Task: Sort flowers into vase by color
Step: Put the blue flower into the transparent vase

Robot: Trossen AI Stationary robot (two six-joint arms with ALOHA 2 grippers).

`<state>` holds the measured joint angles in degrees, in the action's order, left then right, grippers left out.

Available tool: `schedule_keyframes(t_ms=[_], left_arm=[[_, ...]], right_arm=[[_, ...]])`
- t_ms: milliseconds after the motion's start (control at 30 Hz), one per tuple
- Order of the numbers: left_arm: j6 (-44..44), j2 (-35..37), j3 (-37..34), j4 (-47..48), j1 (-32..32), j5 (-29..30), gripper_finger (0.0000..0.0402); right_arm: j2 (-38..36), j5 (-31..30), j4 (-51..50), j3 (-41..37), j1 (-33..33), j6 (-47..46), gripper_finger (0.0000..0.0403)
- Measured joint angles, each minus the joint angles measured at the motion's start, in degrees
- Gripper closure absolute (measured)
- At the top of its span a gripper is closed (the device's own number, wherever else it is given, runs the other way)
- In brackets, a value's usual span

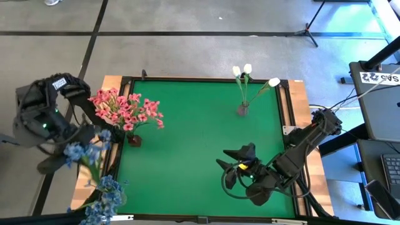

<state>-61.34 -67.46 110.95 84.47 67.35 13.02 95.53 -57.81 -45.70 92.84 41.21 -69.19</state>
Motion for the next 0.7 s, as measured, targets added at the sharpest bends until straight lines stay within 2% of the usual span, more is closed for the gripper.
schedule_keyframes(t_ms=[67, 300, 500, 600, 700], left_arm=[[-0.04, 0.06, 0.99, 3.61, -1.59, -0.04, 0.0399], [0.02, -1.41, 1.07, 4.87, -2.58, -3.17, 0.0399], [0.08, -2.51, 2.06, 4.23, -2.58, -10.19, 0.0399], [-0.87, -1.86, 4.56, 5.42, -2.64, -10.23, 0.0399], [-1.32, -0.86, 4.86, 5.56, -2.62, -7.82, 0.0399]], right_arm=[[0.0, -0.08, -1.37, 0.0, 0.0, -0.02, 0.0171], [0.0, 2.73, -1.69, 0.0, 0.0, -0.02, 0.0171], [-0.02, 5.46, -0.73, 0.0, 0.02, -0.2, 0.0171], [0.0, 5.15, -0.91, 0.0, -0.14, 0.0, 0.0171], [-0.02, 4.34, -1.1, 0.02, -0.55, 0.4, 0.0171]])
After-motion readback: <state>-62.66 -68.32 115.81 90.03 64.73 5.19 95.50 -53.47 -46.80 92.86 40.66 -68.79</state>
